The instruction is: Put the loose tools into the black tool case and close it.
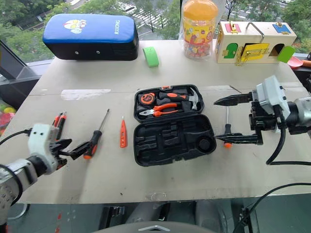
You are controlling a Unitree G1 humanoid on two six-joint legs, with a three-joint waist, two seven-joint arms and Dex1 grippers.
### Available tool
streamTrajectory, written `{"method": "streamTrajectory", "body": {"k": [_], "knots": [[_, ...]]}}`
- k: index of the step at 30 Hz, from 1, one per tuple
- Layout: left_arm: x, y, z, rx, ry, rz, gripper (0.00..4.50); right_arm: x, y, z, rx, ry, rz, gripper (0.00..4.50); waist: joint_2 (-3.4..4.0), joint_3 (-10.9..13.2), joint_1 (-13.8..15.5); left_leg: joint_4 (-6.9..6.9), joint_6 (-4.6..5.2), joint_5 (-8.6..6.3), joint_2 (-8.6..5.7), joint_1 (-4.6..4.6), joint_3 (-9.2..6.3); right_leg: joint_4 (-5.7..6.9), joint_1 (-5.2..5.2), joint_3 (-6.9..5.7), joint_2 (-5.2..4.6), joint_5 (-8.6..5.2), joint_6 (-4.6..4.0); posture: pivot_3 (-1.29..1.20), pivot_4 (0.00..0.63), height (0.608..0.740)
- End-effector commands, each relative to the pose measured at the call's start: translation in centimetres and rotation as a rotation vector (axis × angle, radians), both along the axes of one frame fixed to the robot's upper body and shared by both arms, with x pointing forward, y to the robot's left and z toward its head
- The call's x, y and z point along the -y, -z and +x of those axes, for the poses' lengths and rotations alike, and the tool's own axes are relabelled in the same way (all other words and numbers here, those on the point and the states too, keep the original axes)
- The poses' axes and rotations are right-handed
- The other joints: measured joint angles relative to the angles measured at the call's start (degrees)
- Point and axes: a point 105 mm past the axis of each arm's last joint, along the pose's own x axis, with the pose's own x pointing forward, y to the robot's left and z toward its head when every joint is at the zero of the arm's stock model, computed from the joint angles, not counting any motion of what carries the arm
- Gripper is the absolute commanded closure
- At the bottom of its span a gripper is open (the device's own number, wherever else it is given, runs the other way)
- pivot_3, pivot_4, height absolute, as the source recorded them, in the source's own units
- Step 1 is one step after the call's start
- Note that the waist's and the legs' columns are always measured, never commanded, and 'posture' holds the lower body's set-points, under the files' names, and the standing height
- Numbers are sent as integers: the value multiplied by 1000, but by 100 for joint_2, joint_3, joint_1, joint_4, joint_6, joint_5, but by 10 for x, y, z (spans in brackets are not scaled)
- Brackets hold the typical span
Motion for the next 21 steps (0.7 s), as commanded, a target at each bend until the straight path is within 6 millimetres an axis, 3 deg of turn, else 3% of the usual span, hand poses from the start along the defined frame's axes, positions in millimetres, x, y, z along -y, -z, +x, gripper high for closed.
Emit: {"method": "streamTrajectory", "body": {"k": [1,3,5,7,9,12,14,16,18,21], "knots": [[5,2,7,-19,1,27,0,-12,-6,-7,31,-44,19,50,0,0,-1,0,0,0,0,0,0,0,0,1,0,0,0,0,150,735],[10,9,10,-49,9,20,0,-16,-4,-7,32,-52,23,50,-1,0,-1,0,0,0,-1,0,0,1,0,0,0,0,0,0,150,735],[13,18,11,-80,22,17,522,-18,-3,-8,32,-57,27,0,-2,0,-4,0,-1,0,-1,1,1,1,0,1,0,0,0,0,150,735],[17,25,12,-110,35,9,1244,-20,-2,-8,32,-60,31,0,1,-2,-2,0,-1,0,-1,1,1,1,-1,2,0,0,0,0,150,735],[17,31,13,-123,31,8,2240,-21,-2,-9,32,-61,31,0,1,-2,8,0,-2,1,-1,2,1,2,-1,2,0,0,0,0,150,735],[7,31,19,-108,4,22,3461,-21,-1,-9,34,-58,32,0,5,-4,36,2,-1,1,-5,5,0,2,0,0,-4,0,0,0,150,735],[6,15,26,-53,43,19,3455,-20,-2,-9,32,-50,33,0,5,-4,43,2,-2,2,-6,6,-1,6,0,-1,-4,1,1,0,150,735],[13,-16,38,55,161,38,3455,-18,0,-9,22,-37,30,0,-1,0,48,3,-8,5,-5,6,-8,10,0,-8,-4,1,1,0,150,735],[29,-48,47,178,333,91,3455,-15,3,-9,10,-21,19,0,-11,5,50,5,-13,8,-5,-1,-22,11,-1,-24,-3,2,-1,0,150,735],[57,-80,55,260,581,140,3455,-10,7,-8,-5,15,11,0,-20,11,63,10,-13,8,-6,-14,-29,2,-2,-34,-6,2,-1,0,150,735]]}}
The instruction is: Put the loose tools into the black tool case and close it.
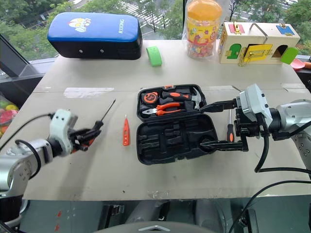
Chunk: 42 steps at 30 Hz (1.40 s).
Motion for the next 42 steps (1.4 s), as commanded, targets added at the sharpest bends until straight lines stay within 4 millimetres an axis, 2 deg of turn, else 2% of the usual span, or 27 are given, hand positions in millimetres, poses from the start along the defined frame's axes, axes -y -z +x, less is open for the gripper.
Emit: {"method": "streamTrajectory", "body": {"k": [1,3,5,7,10,14,17,22,27,33,41,42], "knots": [[42,-47,5,128,353,63,3455,6,-5,-2,34,40,-8,0,-1,0,15,2,0,0,-3,-2,-1,-2,0,-2,-3,0,0,0,150,735],[68,-48,2,83,555,109,3455,10,-1,-2,29,70,-16,0,-1,0,-2,3,1,0,-4,-9,0,-10,0,1,-3,0,1,0,150,735],[88,-40,-3,20,716,152,3455,13,4,-2,23,100,-21,0,0,0,-34,2,1,0,-6,-12,-2,-12,-1,-1,-3,0,1,0,150,735],[100,-35,-6,-22,819,175,3455,15,6,-2,22,120,-24,0,1,1,-75,0,1,0,-6,-13,-1,-12,-3,1,-2,-1,2,0,150,735],[127,-18,21,-38,823,240,3455,17,10,-7,14,153,-20,0,0,2,-100,14,0,2,-4,-49,2,9,-45,4,5,0,2,0,150,735],[149,-1,31,-107,881,285,3455,17,12,-10,19,185,-17,0,-15,9,-75,37,-4,6,-7,-70,-9,26,-52,-12,8,3,7,0,150,735],[152,11,40,-136,869,329,3455,17,12,-11,24,201,-14,0,-16,10,-95,36,-4,6,-9,-70,-2,26,-58,-18,8,4,9,0,150,735],[153,19,43,-164,854,336,3455,18,13,-11,29,217,-14,0,-17,9,-78,40,-6,8,-9,-71,-4,39,-62,-20,7,4,9,0,150,735],[151,18,45,-167,830,317,3455,18,13,-9,30,221,-8,0,-17,9,-70,60,-7,9,-10,-70,-4,62,-62,-18,7,4,9,0,150,735],[150,2,46,-189,782,243,3455,19,13,-5,30,220,-5,0,-19,10,-77,71,-9,10,-10,-69,-3,83,-66,-17,9,4,10,0,150,735],[148,12,45,-173,795,296,3455,16,12,-3,32,207,4,0,-19,10,-72,73,-13,12,-11,-70,-3,87,-68,-16,8,4,9,0,150,735],[149,12,45,-170,794,291,2955,16,12,-3,32,207,4,0,-19,10,-69,73,-13,12,-10,-70,-3,87,-68,-16,8,4,10,0,150,735]]}}
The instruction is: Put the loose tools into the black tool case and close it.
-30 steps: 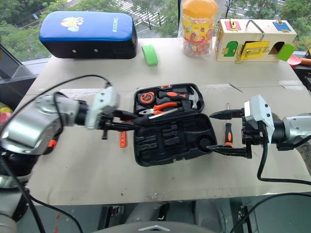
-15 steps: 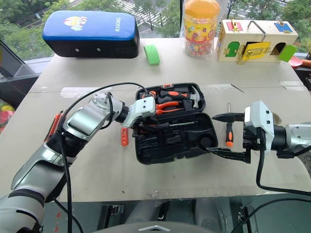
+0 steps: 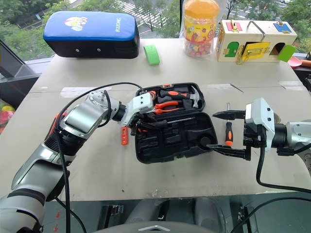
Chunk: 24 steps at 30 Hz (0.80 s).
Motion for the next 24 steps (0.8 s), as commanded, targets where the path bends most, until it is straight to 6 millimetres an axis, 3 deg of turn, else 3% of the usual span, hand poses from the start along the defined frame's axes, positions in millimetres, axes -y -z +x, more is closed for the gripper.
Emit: {"method": "streamTrajectory", "body": {"k": [1,3,4,6,12,15,16,17,18,22,24], "knots": [[-5,-7,6,50,-31,0,2442,-3,-6,-2,32,-19,8,0,0,0,12,0,0,0,0,0,-1,0,0,0,0,0,0,0,150,735],[-3,-10,6,47,-37,-14,1955,-3,-6,-2,32,-18,9,0,0,0,16,2,0,0,-1,0,0,1,0,0,-1,0,0,0,150,735],[-2,-12,6,47,-38,-19,1284,-3,-6,-2,32,-18,10,0,0,0,16,6,0,0,-1,-1,-2,3,1,0,-1,0,0,0,150,735],[0,-21,3,40,-29,-45,446,-3,-7,-3,31,-17,13,0,-1,0,15,11,0,0,-1,-1,-2,5,2,1,-1,0,0,0,150,735],[5,-48,-5,48,10,-106,446,-2,-7,-3,28,-10,15,0,-4,2,12,16,0,0,-1,-8,-4,4,-1,-1,0,0,0,0,150,735],[8,-52,-3,65,18,-119,1287,-2,-7,-2,29,-10,16,0,-4,2,10,16,0,0,-1,-10,-4,2,-1,-5,-1,0,0,0,150,735],[9,-51,-3,65,24,-116,1804,-3,-7,-2,30,-11,17,0,-4,2,7,16,0,0,-2,-10,-4,2,-1,-5,-1,0,0,0,150,735],[10,-48,-2,68,30,-109,1964,-3,-7,-2,31,-11,17,0,-4,2,6,16,0,0,-2,-9,-4,3,-1,-4,0,0,0,0,150,735],[10,-45,-1,69,32,-100,2620,-3,-7,-1,31,-11,16,0,-4,2,5,16,0,0,-2,-9,-4,4,-1,-4,0,0,0,0,150,735],[10,-31,4,80,35,-61,4472,-1,-5,-1,32,-4,11,0,-4,2,10,17,0,0,-2,-10,-4,3,-1,-4,0,0,0,0,150,735],[10,-25,8,83,31,-46,4472,0,-4,0,31,2,7,0,-5,3,13,17,0,0,-2,-10,-4,2,-1,-5,-1,0,0,0,150,735]]}}
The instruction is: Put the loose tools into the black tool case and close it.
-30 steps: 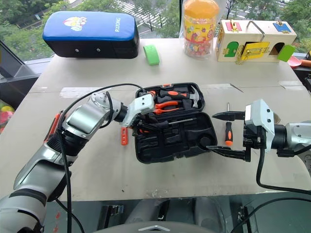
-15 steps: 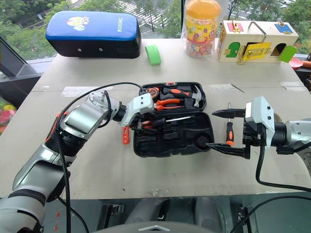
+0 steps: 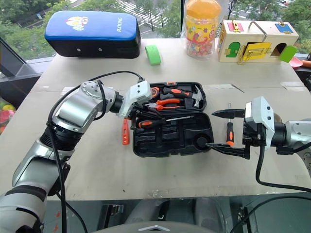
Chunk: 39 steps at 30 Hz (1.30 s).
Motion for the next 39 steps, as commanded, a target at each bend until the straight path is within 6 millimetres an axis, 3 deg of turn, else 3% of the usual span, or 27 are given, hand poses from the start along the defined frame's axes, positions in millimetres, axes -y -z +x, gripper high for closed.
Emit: {"method": "streamTrajectory", "body": {"k": [1,11,16,20,26,27,29,31,34,36,37,39], "knots": [[2,3,5,40,12,24,4472,0,-5,-1,33,1,2,0,-1,1,-1,0,0,0,0,0,0,0,0,0,0,0,0,0,150,735],[0,52,10,69,45,181,4472,3,0,1,28,35,-1,0,-1,-7,15,8,0,0,-2,5,-1,2,9,2,-2,0,0,0,150,735],[-4,58,10,56,37,183,4472,2,-1,0,31,36,4,0,-1,-15,12,19,1,0,-2,29,-10,3,38,6,-2,2,3,0,150,735],[-1,40,10,51,14,84,4472,5,1,0,30,52,-2,0,-2,-19,1,20,1,0,-2,30,-13,6,39,4,-1,3,4,0,150,735],[-9,-31,-11,26,71,-246,4472,19,6,4,21,192,14,0,-9,-13,-38,14,0,0,0,8,-17,5,15,1,1,2,4,0,150,735],[-11,-43,-20,23,110,-296,3966,24,10,3,3,243,13,0,-10,-12,-37,15,-1,0,0,-11,-17,6,-4,1,1,3,4,0,150,735],[-12,-59,-38,18,187,-360,3469,35,19,-1,-37,327,7,0,-10,-12,-5,17,-1,1,0,-25,-25,2,-12,-6,0,3,4,0,150,735],[-8,-70,-55,18,254,-424,2508,48,35,-19,-110,430,10,0,-5,-16,55,20,-1,0,-3,-32,-32,-5,-10,-15,-5,3,4,0,150,735],[-3,-71,-66,16,297,-453,1334,60,48,-38,-162,552,13,0,-6,-16,82,20,-1,0,-6,-37,-40,-11,-6,-22,-9,2,4,0,150,735],[0,-69,-69,10,319,-457,284,65,54,-47,-186,617,12,0,-7,-14,40,32,-1,1,-8,-32,-31,2,-2,-10,-7,3,4,0,150,735],[2,-68,-72,-8,347,-470,34,69,59,-53,-201,672,11,0,-7,-14,25,31,-1,1,-9,-15,-26,4,10,-3,-6,9,9,0,150,735],[5,-68,-75,-35,380,-496,34,73,66,-60,-220,754,14,0,-6,-15,14,20,0,1,-6,31,-27,0,47,-5,-4,11,9,0,150,735]]}}
